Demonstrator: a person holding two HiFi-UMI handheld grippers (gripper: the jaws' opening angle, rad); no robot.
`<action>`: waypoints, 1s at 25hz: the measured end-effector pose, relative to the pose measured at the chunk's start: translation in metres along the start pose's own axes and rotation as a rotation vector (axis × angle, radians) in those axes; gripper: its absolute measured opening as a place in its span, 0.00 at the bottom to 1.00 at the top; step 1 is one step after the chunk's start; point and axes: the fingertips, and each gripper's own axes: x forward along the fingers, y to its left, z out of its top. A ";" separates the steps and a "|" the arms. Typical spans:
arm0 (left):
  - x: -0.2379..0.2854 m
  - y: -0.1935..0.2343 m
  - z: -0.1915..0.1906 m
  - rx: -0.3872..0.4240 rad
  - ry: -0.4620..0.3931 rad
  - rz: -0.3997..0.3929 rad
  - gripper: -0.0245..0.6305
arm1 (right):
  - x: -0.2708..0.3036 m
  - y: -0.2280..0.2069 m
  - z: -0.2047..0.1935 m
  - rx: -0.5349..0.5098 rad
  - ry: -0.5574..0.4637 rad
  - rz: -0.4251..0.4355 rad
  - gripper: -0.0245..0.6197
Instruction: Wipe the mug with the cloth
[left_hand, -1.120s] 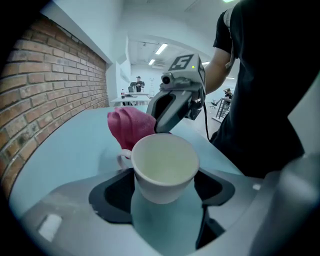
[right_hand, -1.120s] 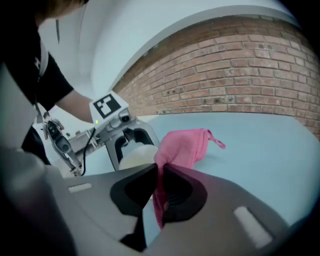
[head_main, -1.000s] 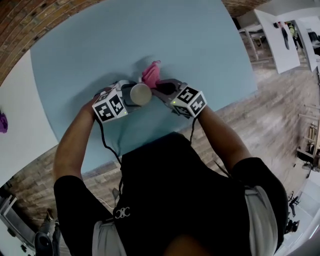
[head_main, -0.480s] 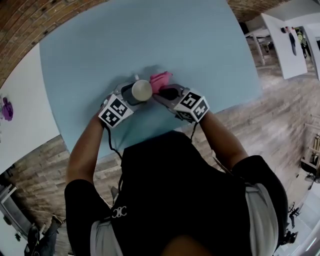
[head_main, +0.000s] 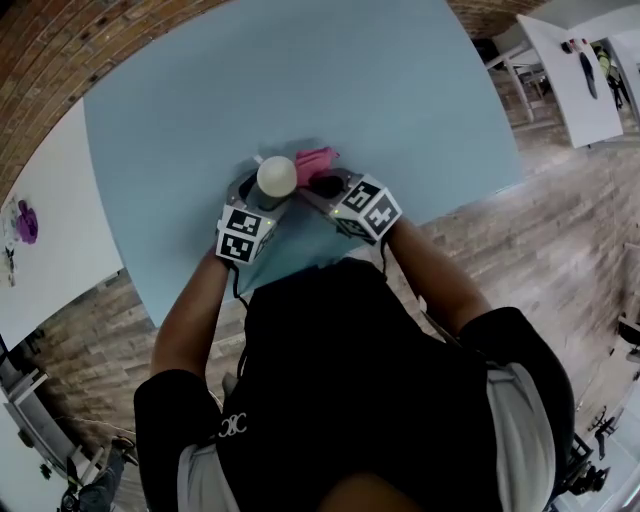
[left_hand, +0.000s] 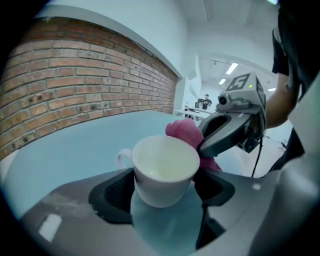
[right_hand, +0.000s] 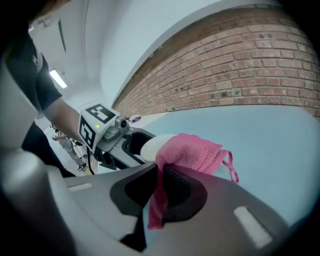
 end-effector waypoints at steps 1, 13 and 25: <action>0.002 -0.002 0.000 -0.021 -0.004 0.039 0.65 | -0.004 0.001 0.002 -0.006 -0.013 -0.001 0.10; -0.043 -0.006 -0.016 0.208 0.012 0.080 0.56 | -0.012 -0.017 -0.005 0.002 -0.010 -0.038 0.10; -0.019 0.058 -0.016 0.514 0.150 -0.023 0.28 | -0.008 -0.016 -0.006 0.004 0.024 -0.065 0.10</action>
